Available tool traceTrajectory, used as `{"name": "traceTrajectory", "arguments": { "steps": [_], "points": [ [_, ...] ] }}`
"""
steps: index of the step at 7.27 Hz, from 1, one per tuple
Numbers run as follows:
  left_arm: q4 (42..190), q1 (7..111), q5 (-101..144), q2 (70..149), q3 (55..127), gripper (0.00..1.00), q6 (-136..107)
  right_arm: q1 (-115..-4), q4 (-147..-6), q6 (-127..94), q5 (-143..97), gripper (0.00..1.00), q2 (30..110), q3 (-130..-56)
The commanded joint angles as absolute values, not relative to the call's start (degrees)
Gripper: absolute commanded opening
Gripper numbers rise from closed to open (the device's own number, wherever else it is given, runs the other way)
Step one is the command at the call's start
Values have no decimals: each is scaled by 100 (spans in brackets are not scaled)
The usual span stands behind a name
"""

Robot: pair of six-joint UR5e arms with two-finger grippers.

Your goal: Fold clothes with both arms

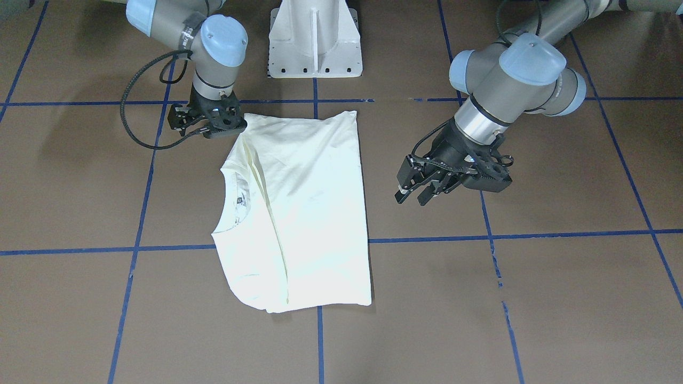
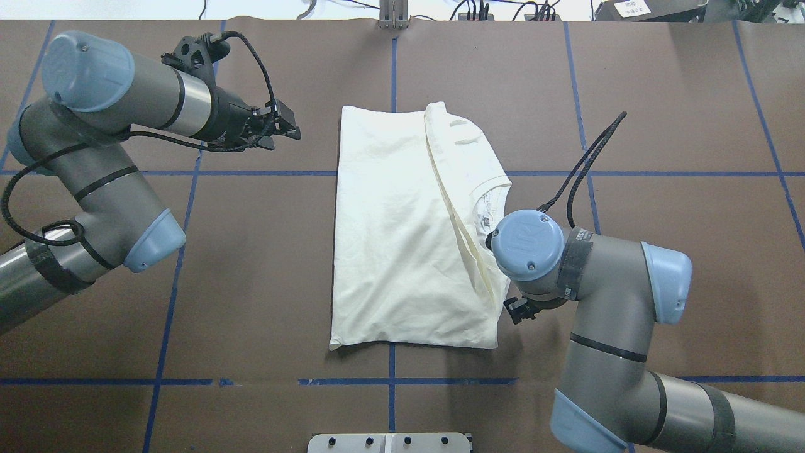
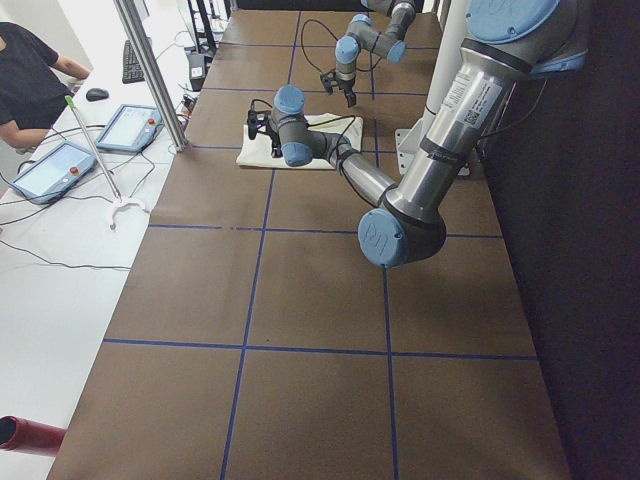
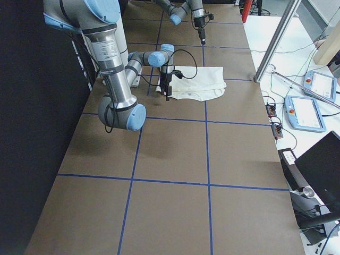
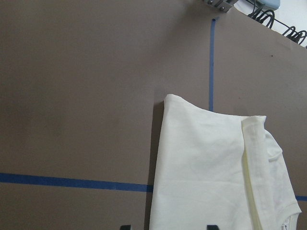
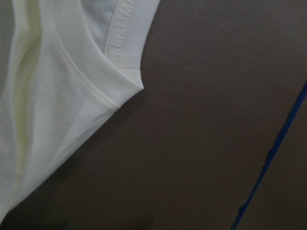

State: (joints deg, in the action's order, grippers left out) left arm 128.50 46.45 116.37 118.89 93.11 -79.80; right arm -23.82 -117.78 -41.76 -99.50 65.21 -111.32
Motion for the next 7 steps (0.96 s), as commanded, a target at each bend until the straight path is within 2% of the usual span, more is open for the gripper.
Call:
{"name": "traceTrajectory", "arguments": {
  "steps": [1,2,4,7],
  "points": [
    [12832,4658,11637,11883,9351,61,-7980,-2547,-11787,-4122,-9897,100,6112,-11049],
    [12832,4667,11637,11883,9352,61,-7972,-2714,-11664,-4131,-9905,100,5769,-10752],
    [12832,4658,11645,11796,9360,61,-7972,-2935,-10665,-4148,-9949,100,5214,-9603],
    [12832,4658,11646,11742,9387,61,-7972,-2953,-10530,-4244,-9949,100,4730,-8871]
  ]
}}
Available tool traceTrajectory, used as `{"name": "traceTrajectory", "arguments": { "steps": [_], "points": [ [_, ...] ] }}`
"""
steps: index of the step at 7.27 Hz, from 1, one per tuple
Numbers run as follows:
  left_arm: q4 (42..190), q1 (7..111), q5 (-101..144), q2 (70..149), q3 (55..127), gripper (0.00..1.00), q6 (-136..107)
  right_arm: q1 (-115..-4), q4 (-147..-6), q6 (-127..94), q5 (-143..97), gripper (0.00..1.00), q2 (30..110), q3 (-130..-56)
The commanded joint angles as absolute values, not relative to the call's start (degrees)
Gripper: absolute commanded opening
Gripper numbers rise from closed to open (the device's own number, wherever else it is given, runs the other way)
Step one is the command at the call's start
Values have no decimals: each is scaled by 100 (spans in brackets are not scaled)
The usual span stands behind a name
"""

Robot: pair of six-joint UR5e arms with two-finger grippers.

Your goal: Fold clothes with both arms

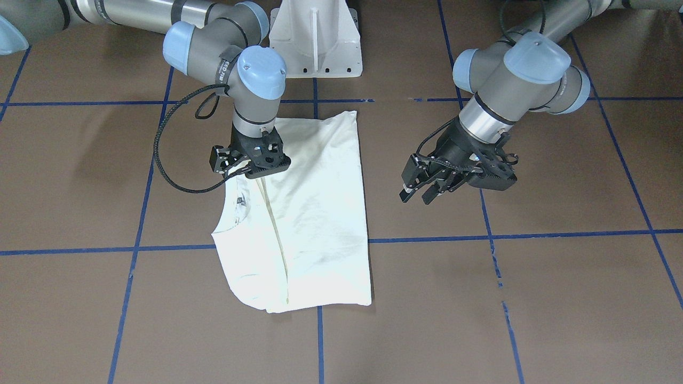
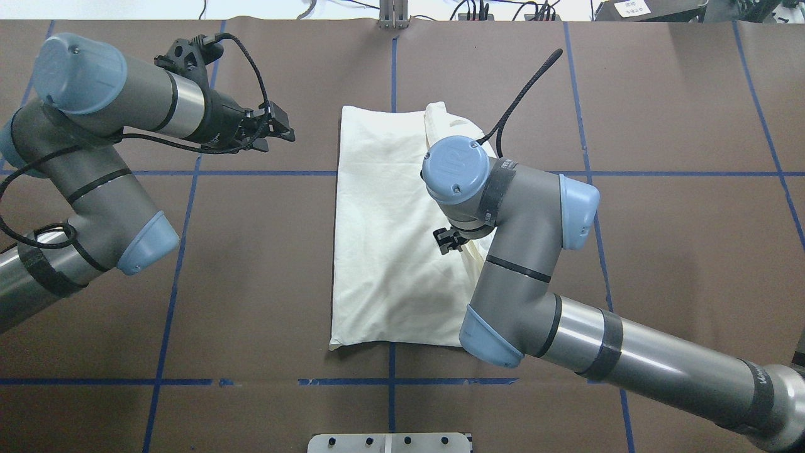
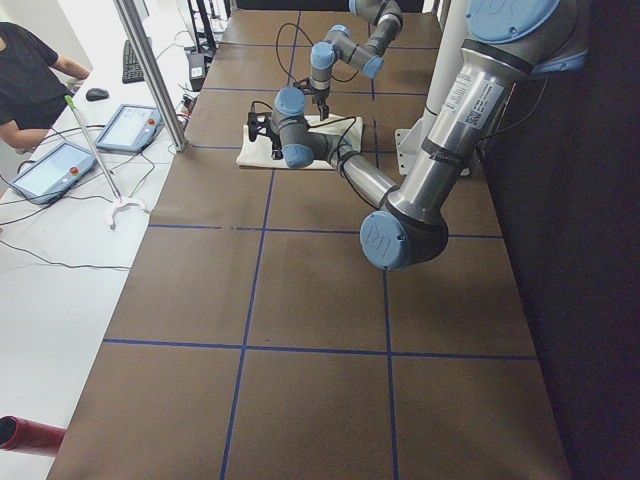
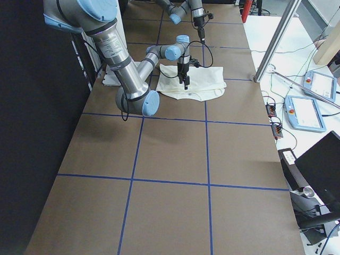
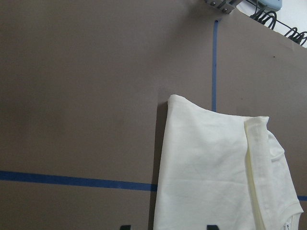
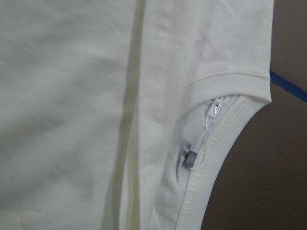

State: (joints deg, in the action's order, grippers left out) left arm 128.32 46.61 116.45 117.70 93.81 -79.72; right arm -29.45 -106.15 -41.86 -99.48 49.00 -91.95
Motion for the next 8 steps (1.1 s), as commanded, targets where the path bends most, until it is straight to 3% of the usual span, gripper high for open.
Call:
{"name": "traceTrajectory", "arguments": {
  "steps": [1,4,6,8],
  "points": [
    [12841,4658,11646,11742,9369,61,-7963,-2953,-10373,-4228,-9958,100,4763,-8651],
    [12867,4658,11654,11716,9343,61,-7945,-3171,-10485,-3948,-10037,100,5244,-8910],
    [12841,4658,11663,11716,9378,61,-7954,-3645,-10599,-2800,-10028,100,6358,-9874],
    [12823,4676,11663,11716,9448,61,-7954,-3595,-11091,-2926,-10011,100,5832,-9854]
  ]
}}
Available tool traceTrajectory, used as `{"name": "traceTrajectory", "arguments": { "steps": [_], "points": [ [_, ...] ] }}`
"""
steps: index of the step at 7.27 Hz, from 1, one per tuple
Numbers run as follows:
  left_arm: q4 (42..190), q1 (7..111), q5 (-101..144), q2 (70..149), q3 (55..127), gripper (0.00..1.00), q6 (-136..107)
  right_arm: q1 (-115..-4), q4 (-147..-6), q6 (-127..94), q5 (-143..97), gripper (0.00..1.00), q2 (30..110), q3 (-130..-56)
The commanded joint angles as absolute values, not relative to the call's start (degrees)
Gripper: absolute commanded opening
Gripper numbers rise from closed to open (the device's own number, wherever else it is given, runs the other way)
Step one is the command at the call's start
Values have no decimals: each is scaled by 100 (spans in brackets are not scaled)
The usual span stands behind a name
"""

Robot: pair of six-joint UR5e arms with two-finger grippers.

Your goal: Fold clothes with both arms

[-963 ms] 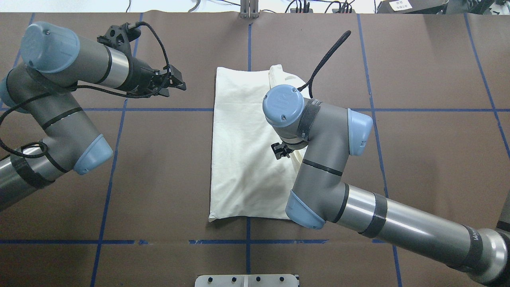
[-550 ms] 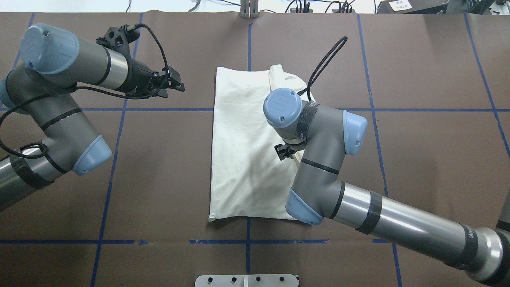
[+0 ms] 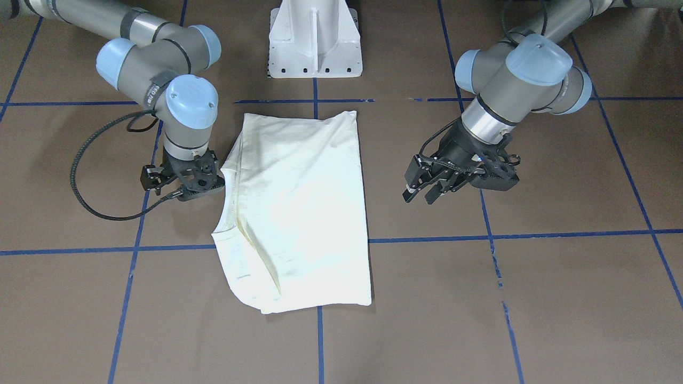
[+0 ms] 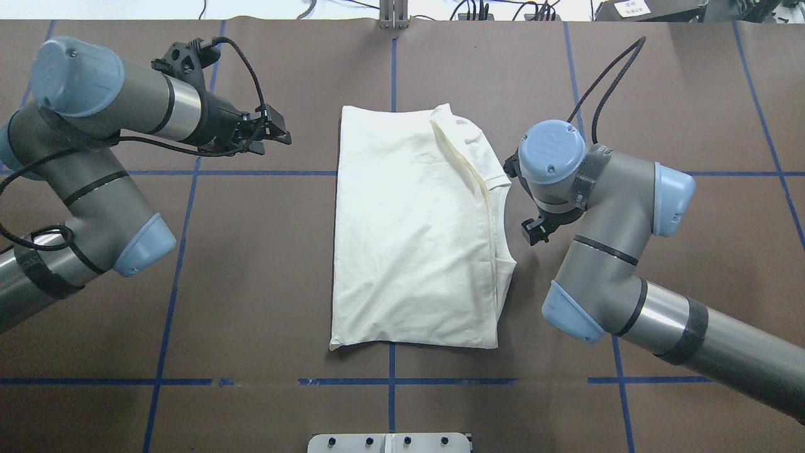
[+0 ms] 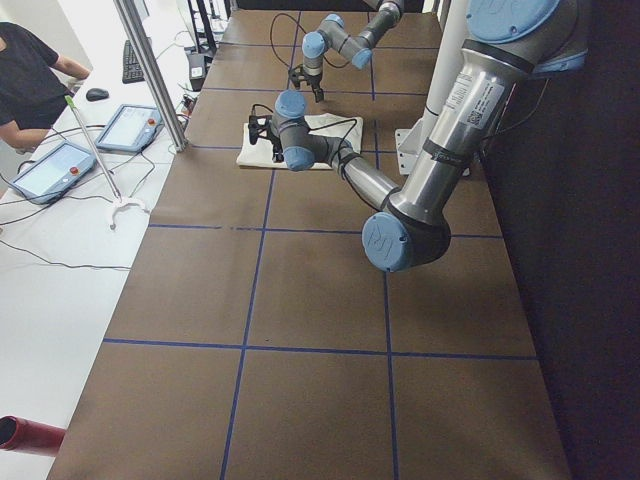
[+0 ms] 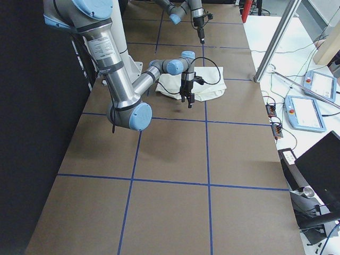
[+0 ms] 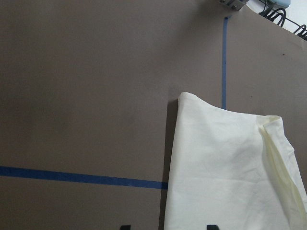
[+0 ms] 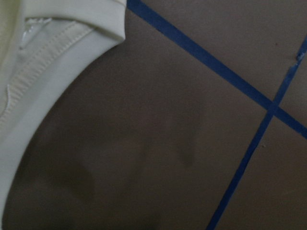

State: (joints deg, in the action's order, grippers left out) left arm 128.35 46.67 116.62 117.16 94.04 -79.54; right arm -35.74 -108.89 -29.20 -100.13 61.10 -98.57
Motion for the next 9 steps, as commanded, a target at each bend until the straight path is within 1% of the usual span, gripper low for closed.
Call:
{"name": "traceTrajectory", "arguments": {
  "steps": [1,2,4,5,6,9],
  "points": [
    [12815,4684,11663,11716,9492,61,-7954,-3586,-11022,-3405,-10019,100,5323,-9444],
    [12814,4693,11663,11672,9562,61,-7963,-3595,-10778,-3654,-10028,100,4778,-8874],
    [12814,4693,11663,11462,9685,61,-7963,-3586,-9761,-3832,-10011,100,4562,-8028],
    [12814,4693,11663,11461,9686,61,-7963,-3586,-9625,-3823,-10002,100,4248,-7485],
    [12806,4685,11654,11461,9668,61,-7963,-3586,-9633,-3754,-9985,100,4045,-7210],
    [12806,4693,11663,11435,9633,61,-7963,-3786,-9633,-3413,-9818,100,4253,-7154]
  ]
}}
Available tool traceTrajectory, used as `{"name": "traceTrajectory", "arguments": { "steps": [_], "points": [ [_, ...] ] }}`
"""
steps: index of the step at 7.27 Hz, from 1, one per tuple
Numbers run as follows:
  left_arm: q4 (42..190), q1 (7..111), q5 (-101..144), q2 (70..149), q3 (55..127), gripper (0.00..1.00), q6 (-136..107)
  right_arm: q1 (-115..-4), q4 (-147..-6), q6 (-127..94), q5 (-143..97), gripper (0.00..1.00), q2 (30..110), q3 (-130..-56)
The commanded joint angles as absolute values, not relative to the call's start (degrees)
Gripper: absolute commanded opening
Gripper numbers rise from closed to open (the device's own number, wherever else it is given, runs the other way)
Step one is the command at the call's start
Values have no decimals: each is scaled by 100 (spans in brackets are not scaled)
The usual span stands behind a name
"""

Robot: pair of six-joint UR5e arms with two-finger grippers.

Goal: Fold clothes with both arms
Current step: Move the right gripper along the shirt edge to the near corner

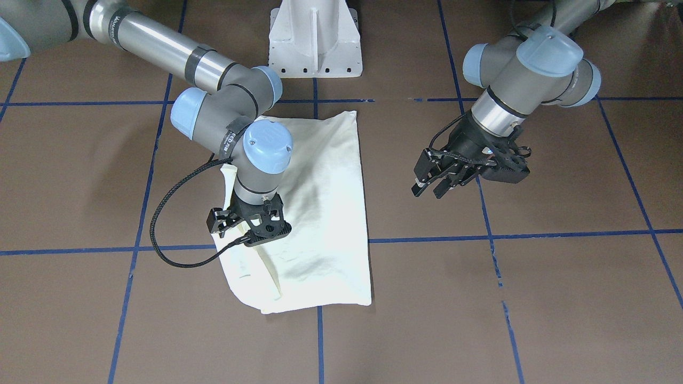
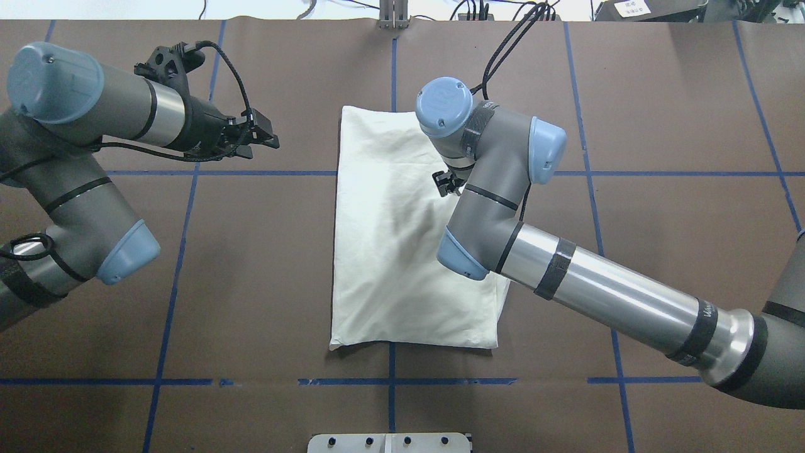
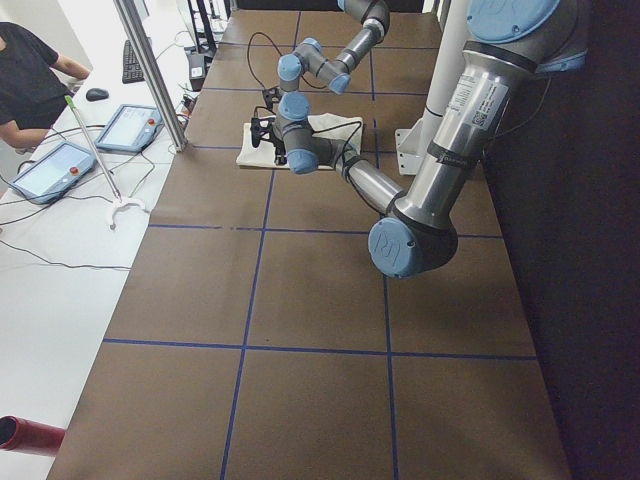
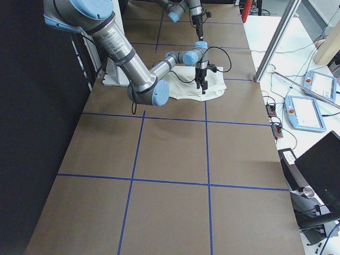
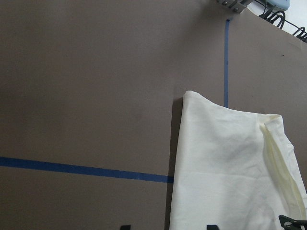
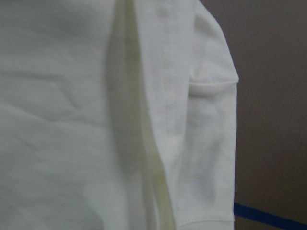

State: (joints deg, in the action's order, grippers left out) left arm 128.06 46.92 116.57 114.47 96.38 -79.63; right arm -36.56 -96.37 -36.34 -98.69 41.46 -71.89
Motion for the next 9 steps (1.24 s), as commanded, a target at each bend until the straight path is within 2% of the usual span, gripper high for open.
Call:
{"name": "traceTrajectory", "arguments": {
  "steps": [1,3,5,7,9],
  "points": [
    [12806,4693,11663,11435,9668,61,-7972,-4067,-9607,-3045,-9817,100,4419,-7154],
    [12806,4693,11663,11426,9755,61,-8015,-4708,-9066,-2122,-9887,100,4937,-7215],
    [12727,4720,11742,11417,9896,61,-8024,-4720,-9367,-2459,-10141,100,4685,-7521],
    [12735,4720,11751,11155,10263,61,-8024,-4476,-9902,-3474,-10247,100,5077,-8738],
    [12744,4711,11725,11109,10301,61,-7981,-3722,-9879,-6175,-10231,100,5859,-10372]
  ]
}}
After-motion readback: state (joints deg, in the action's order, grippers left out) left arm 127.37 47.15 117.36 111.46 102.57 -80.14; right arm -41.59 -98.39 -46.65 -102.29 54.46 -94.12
